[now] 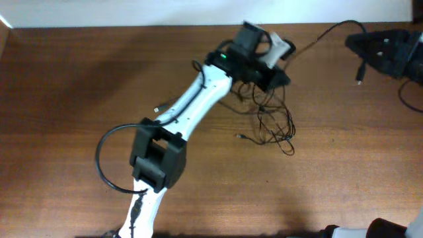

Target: Untangle cables

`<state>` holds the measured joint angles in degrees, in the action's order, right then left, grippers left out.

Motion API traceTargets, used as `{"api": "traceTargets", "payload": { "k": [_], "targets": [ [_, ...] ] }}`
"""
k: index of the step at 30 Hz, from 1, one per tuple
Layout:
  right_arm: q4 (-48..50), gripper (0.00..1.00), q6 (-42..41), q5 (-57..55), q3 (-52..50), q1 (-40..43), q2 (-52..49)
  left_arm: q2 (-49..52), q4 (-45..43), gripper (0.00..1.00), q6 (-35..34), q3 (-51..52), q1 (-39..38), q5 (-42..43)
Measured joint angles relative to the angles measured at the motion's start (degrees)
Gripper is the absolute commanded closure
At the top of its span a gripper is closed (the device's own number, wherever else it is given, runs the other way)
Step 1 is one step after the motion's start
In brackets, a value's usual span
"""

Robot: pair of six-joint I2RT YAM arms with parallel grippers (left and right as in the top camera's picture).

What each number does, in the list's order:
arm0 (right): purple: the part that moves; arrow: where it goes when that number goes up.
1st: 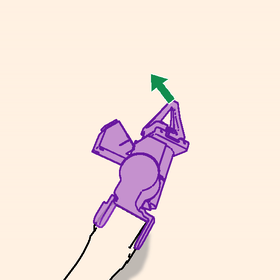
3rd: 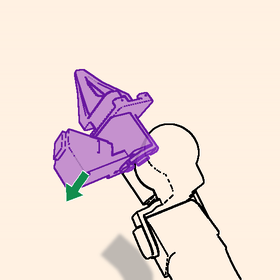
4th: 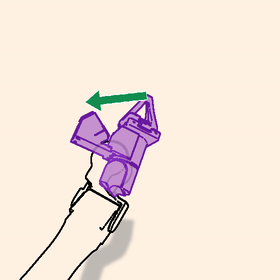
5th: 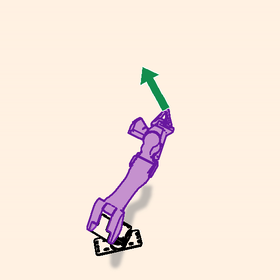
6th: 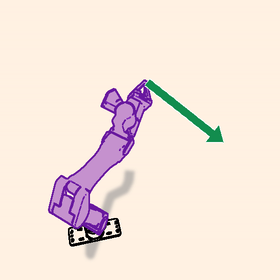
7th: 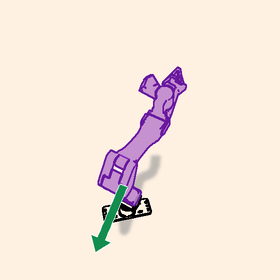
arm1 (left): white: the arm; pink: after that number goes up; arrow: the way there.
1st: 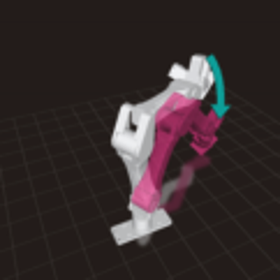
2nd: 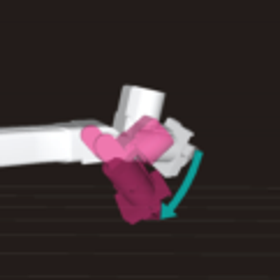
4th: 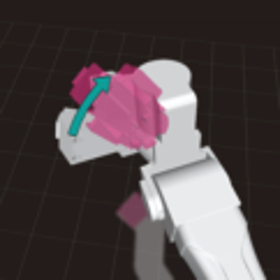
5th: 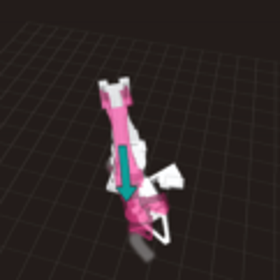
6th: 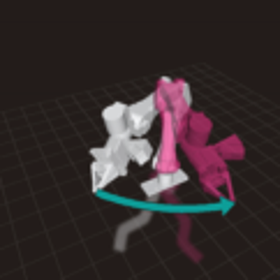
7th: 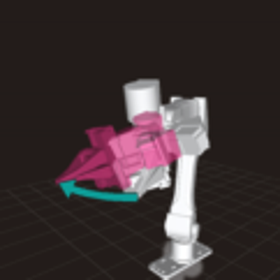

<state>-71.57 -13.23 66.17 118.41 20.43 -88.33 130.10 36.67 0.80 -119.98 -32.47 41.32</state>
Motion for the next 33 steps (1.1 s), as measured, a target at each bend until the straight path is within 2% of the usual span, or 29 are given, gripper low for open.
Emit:
{"api": "traceTargets", "payload": {
  "k": [3,8,9,15,16,17,18,20,22,24,27,28,30,33],
  "targets": [
    [-3.1,0.96,0.0,-7.5,0.1,3.9,0.0,-4.5,0.8,1.0,0.0,-2.4,5.5,-0.7],
    [-8.7,0.96,1.3,-16.6,0.3,3.5,-3.4,-26.4,-2.0,1.0,-2.2,-6.1,8.5,-1.0],
    [-9.1,0.96,1.9,-16.7,0.3,2.8,-4.4,-31.0,-2.5,1.0,-2.2,-6.7,9.0,-0.9],
    [-9.3,0.96,4.2,-19.6,0.5,-10.1,-9.5,-37.2,-5.9,1.0,-3.1,-6.2,14.1,-0.5],
    [-9.2,0.81,4.4,-20.5,0.7,-11.9,-10.5,-37.4,-6.7,1.0,-3.7,-6.0,15.1,-0.8],
    [-9.3,0.27,4.2,-21.5,1.0,-14.0,-11.9,-37.5,-7.0,1.0,-3.9,-5.5,17.1,-2.0],
    [-9.5,0.01,4.6,-23.2,1.0,-14.8,-12.8,-37.5,-6.4,1.0,-4.0,-5.3,19.5,-3.1],
    [-9.9,0.01,4.3,-27.3,1.1,-15.5,-14.2,-37.9,-1.7,1.0,-4.1,-5.3,25.6,-4.4],
    [-10.4,0.01,4.2,-32.7,0.6,-14.6,-16.4,-39.0,6.1,1.0,-3.4,-6.2,33.2,-11.6],
    [-10.6,0.01,4.2,-34.8,0.6,-14.5,-16.6,-39.1,10.7,1.0,-1.2,-6.3,35.1,-24.0],
    [-11.4,0.01,4.2,-36.6,0.6,-14.5,-16.6,-38.7,13.1,1.0,2.4,-6.3,37.6,-41.0],
    [-11.5,0.01,4.2,-36.9,0.6,-14.5,-16.6,-38.6,17.0,1.0,2.7,-6.3,39.7,-46.6],
    [-12.1,0.01,4.2,-37.2,0.6,-14.5,-16.6,-37.0,24.9,1.0,-3.1,-6.8,44.9,-55.6],
    [-12.2,0.01,4.2,-37.9,0.6,-14.5,-16.6,-32.2,25.3,1.0,-9.1,-6.5,57.2,-61.0]
  ]
}}
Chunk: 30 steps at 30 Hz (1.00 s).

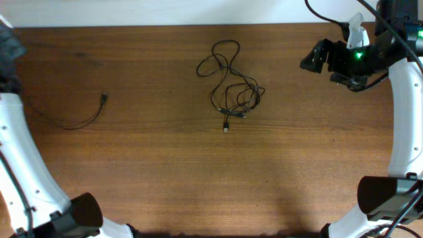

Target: Untangle cables

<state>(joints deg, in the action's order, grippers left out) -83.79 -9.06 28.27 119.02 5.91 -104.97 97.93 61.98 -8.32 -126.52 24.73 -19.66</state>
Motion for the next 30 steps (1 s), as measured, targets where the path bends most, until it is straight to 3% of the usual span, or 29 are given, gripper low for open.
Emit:
{"api": "traceTargets", "payload": {
  "k": [4,7,9,11,14,17,20,21,22,23,27,30],
  "targets": [
    [0.0,0.01,0.0,0.0,0.0,0.0,0.0,-3.0,-5.5,1.0,-1.9,0.3,11.5,-1.9],
    [-0.7,0.01,0.0,-0.4,0.0,0.0,0.0,-4.4,1.5,1.0,-3.9,-0.4,12.2,-5.6],
    [-2.2,0.01,0.0,-1.9,0.0,0.0,0.0,2.3,8.2,1.0,-9.1,0.1,12.2,-9.1],
    [-3.3,0.01,0.4,-2.8,0.0,0.0,0.0,6.4,9.5,1.0,-11.5,1.9,12.1,-9.9],
    [-3.6,0.01,0.5,-3.0,0.0,0.0,0.0,11.3,8.9,0.99,-19.5,10.8,13.1,-10.6],
    [-3.7,0.01,0.6,-3.0,0.0,0.0,0.0,11.7,0.6,0.92,-23.9,23.1,17.2,-10.2],
    [-3.7,0.01,0.7,-3.0,0.0,0.0,0.0,12.2,-7.4,0.76,-24.7,33.6,19.1,-7.5],
    [-3.7,0.01,0.7,-3.0,0.0,0.0,0.0,12.2,-10.6,0.62,-25.0,37.6,19.2,-6.9],
    [-3.8,0.01,0.8,-3.0,0.0,0.0,0.0,12.2,-13.4,0.37,-25.2,41.2,19.2,-6.5],
    [-3.8,0.01,1.0,-3.4,0.0,0.0,0.0,12.2,-15.2,0.0,-25.3,43.6,19.2,-6.3],
    [-4.1,0.01,1.8,-4.1,0.0,0.0,0.0,12.2,-17.6,0.01,-24.6,45.7,19.2,-6.2],
    [-4.1,0.01,2.0,-4.3,0.0,0.0,0.0,11.8,-14.3,0.01,-21.6,43.4,19.2,-2.1]
  ]
}}
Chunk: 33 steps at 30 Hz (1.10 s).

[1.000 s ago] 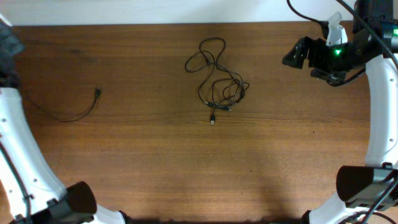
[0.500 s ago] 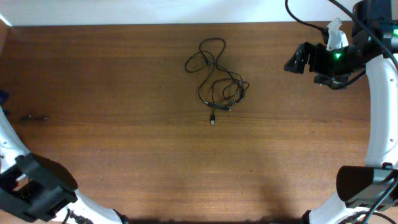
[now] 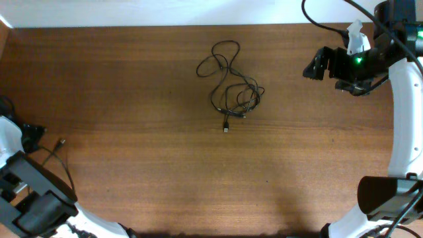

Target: Untangle cables

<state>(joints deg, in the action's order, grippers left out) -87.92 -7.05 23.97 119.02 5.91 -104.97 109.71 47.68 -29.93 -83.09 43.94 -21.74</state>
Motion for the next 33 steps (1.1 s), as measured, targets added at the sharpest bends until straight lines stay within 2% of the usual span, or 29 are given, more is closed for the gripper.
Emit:
{"api": "traceTargets", "payload": {
  "k": [2,4,5,6,7,9,10,12,15,18,22,24,26,29,31,33],
  "targets": [
    [0.0,0.01,0.0,0.0,0.0,0.0,0.0,-4.3,0.4,0.01,1.9,-1.7,0.0,3.1],
    [-0.1,0.01,0.0,0.0,0.0,0.0,0.0,-14.2,0.1,0.0,2.9,-2.9,0.0,4.8],
    [-0.1,0.01,0.0,-0.2,0.0,0.0,0.0,-19.1,-0.9,0.03,4.2,-3.4,0.0,6.5],
    [-0.1,0.01,0.0,-0.2,0.0,0.0,0.0,-22.8,-1.7,0.11,5.7,-3.7,-0.2,8.6],
    [-0.1,0.01,0.1,-0.2,0.0,0.0,0.0,-27.1,-3.1,0.13,8.6,-3.8,-1.3,12.5],
    [-0.1,0.01,0.2,-0.2,0.0,0.0,0.0,-34.8,-4.8,0.12,15.1,-3.9,-8.8,20.6],
    [-0.1,0.01,0.3,-0.2,0.0,0.0,0.0,-36.2,-4.9,0.1,17.4,-3.9,-13.6,22.0],
    [0.0,0.01,0.4,-0.2,0.0,0.0,0.0,-36.3,-5.1,0.1,21.8,-4.0,-29.7,24.8],
    [-0.2,0.01,0.8,-0.2,0.0,0.0,0.0,-30.2,-7.7,0.12,26.1,-4.0,-49.5,26.1],
    [-0.4,0.01,0.8,-0.2,0.0,0.0,0.0,-17.1,-7.0,0.12,28.5,-9.4,-59.8,27.5],
    [-0.4,0.01,0.9,-0.2,0.0,0.0,-0.1,-0.2,-1.3,0.13,29.1,-29.3,-61.1,31.7],
    [-0.5,0.01,0.9,-0.2,0.0,0.0,-0.1,6.4,-2.5,0.14,31.0,-36.2,-61.2,32.6],
    [-0.8,0.01,1.0,-0.2,0.0,0.0,-0.1,12.6,-3.7,0.17,37.9,-36.6,-61.1,33.2],
    [-1.0,0.01,1.0,-0.2,0.0,0.0,-0.1,20.1,-4.0,0.3,48.0,-36.6,-61.0,33.4],
    [-1.1,0.01,1.0,-0.2,0.0,0.0,-0.1,23.7,-4.0,0.36,51.6,-36.6,-61.0,33.4],
    [-1.2,0.01,1.0,-0.6,0.0,0.0,-0.1,25.8,-4.0,0.38,52.7,-36.6,-61.0,33.6]
  ]
}}
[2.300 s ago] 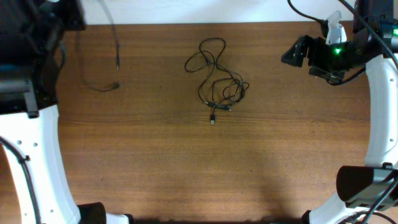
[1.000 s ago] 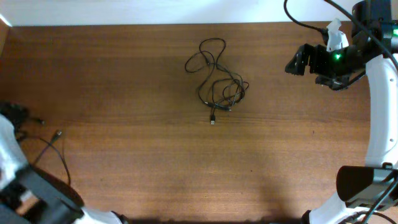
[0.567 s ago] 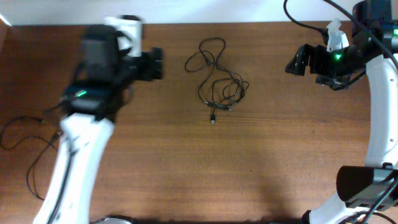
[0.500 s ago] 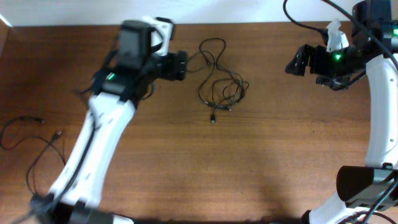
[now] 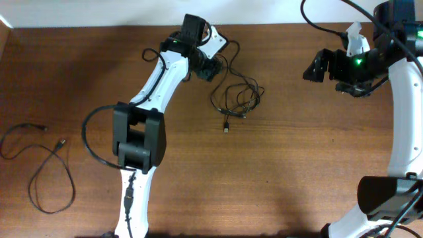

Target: Untangle cables

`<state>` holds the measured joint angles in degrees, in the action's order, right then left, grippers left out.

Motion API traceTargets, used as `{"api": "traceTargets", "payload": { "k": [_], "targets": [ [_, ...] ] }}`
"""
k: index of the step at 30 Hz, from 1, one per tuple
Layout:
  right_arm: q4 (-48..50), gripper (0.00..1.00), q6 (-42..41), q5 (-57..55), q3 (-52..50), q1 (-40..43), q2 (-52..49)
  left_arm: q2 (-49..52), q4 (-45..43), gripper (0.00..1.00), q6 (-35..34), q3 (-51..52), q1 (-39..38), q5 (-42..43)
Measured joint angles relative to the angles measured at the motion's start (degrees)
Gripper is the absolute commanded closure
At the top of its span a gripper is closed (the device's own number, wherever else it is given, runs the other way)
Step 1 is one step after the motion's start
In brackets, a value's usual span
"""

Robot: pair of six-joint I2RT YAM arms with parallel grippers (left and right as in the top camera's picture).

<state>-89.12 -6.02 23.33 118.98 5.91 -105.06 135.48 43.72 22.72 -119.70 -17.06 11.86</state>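
A tangle of thin black cables lies at the table's far middle, with a plug end sticking out toward the front. My left gripper is down at the tangle's upper-left loop; its jaws are hidden under the wrist. A separate black cable lies loose at the left edge. My right gripper hovers to the right of the tangle, apart from it, open and holding nothing.
The brown wooden table ends at a white wall along the far edge. My left arm stretches diagonally from the front to the tangle. The right arm stands along the right edge.
My left arm has moved from the lower-left corner to the tangle's upper-left loop. The separate cable now lies fully in view at the left. The right arm has barely moved.
First my left gripper was at the tangle in the far middle. Then the arm was at the far left with one cable lying apart there. Then it sat at the lower-left corner by that cable's end. Now it is back at the tangle.
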Motion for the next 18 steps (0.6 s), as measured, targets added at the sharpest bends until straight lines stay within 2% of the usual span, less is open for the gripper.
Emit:
{"api": "traceTargets", "payload": {
  "k": [1,4,5,7,8,9,11,14,16,18],
  "targets": [
    [0.0,0.01,0.0,-0.2,0.0,0.0,0.0,1.4,0.4,0.39,0.3,0.0,0.0,1.0],
    [-0.1,0.01,0.0,-0.9,0.0,0.0,0.0,4.8,-0.1,0.62,0.5,0.0,0.0,2.8],
    [-0.2,0.01,0.0,-0.9,0.0,0.0,0.0,5.8,-1.2,0.72,0.6,0.0,0.0,2.8],
    [-0.2,0.01,0.0,-1.0,0.0,0.0,0.0,8.0,-3.5,0.83,1.0,0.0,0.0,2.5],
    [-0.2,0.01,0.0,-1.0,0.0,0.0,0.0,8.1,-4.2,0.96,1.1,0.0,0.0,2.3],
    [-0.2,0.01,0.0,-1.0,0.0,0.0,0.0,8.3,-5.0,1.0,1.2,0.0,0.0,2.1],
    [-0.2,0.01,0.0,-1.0,0.0,0.0,0.0,8.4,-6.5,1.0,0.2,0.0,0.0,0.9],
    [-0.2,0.01,0.0,-1.0,0.0,0.0,0.0,8.2,-0.9,1.0,-5.8,-3.7,0.0,-2.3],
    [-0.2,0.01,0.0,-1.0,0.0,0.0,0.0,4.3,4.5,1.0,-7.9,-6.3,0.0,-2.9],
    [0.0,0.01,0.0,-1.0,0.0,0.0,0.0,-6.4,10.9,1.0,-9.1,-8.5,-0.3,-3.0]
  ]
}}
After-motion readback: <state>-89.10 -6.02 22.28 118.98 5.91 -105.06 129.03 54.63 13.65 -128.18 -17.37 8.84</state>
